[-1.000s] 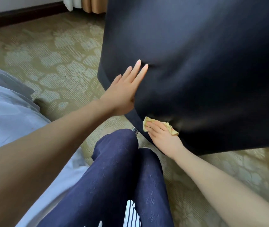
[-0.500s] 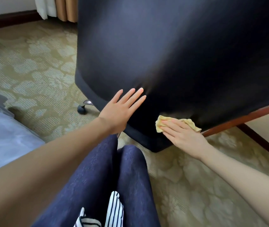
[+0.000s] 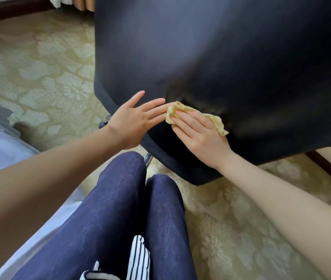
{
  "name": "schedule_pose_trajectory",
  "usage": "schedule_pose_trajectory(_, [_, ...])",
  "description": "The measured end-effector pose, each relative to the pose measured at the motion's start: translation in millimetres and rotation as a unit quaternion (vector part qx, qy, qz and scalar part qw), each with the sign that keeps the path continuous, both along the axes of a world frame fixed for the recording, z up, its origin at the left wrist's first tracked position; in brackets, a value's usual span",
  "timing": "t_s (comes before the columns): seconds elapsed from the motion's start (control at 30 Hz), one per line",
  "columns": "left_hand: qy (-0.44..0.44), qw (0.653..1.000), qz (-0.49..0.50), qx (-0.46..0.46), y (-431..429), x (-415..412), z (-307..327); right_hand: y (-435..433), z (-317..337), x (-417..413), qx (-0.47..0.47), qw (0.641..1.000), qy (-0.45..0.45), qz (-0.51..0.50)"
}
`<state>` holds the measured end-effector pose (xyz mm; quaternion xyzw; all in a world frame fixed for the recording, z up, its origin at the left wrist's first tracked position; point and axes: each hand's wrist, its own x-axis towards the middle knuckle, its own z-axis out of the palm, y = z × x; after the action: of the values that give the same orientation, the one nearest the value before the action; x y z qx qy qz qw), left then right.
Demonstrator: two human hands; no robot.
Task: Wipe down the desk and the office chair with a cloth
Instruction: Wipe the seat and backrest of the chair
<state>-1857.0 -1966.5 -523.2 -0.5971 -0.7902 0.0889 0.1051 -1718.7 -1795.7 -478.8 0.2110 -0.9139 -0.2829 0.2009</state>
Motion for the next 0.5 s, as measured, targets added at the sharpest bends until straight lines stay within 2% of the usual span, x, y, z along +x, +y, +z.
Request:
schedule_pose_trajectory(0.13, [-0.008,1.0,-0.01,0.005,-1,-4,-6,1,-35,-1,-0.035,0.999,0.009,-0.014])
schedule_pose_trajectory(0.27, [-0.005,1.0,-0.02,0.022,-3,-9,-17,10,-68,11,-0.042,0.998,-0.033,-0.018])
schedule_pose_trajectory(0.4, [0.02,0.999,-0.024,0.021,-1,-13,-24,22,-106,44,-0.009,0.99,-0.135,-0.037])
schedule_pose_trajectory(0.5, [0.028,0.999,-0.009,0.016,0,-12,-24,36,-116,69,0.031,0.968,-0.245,-0.045])
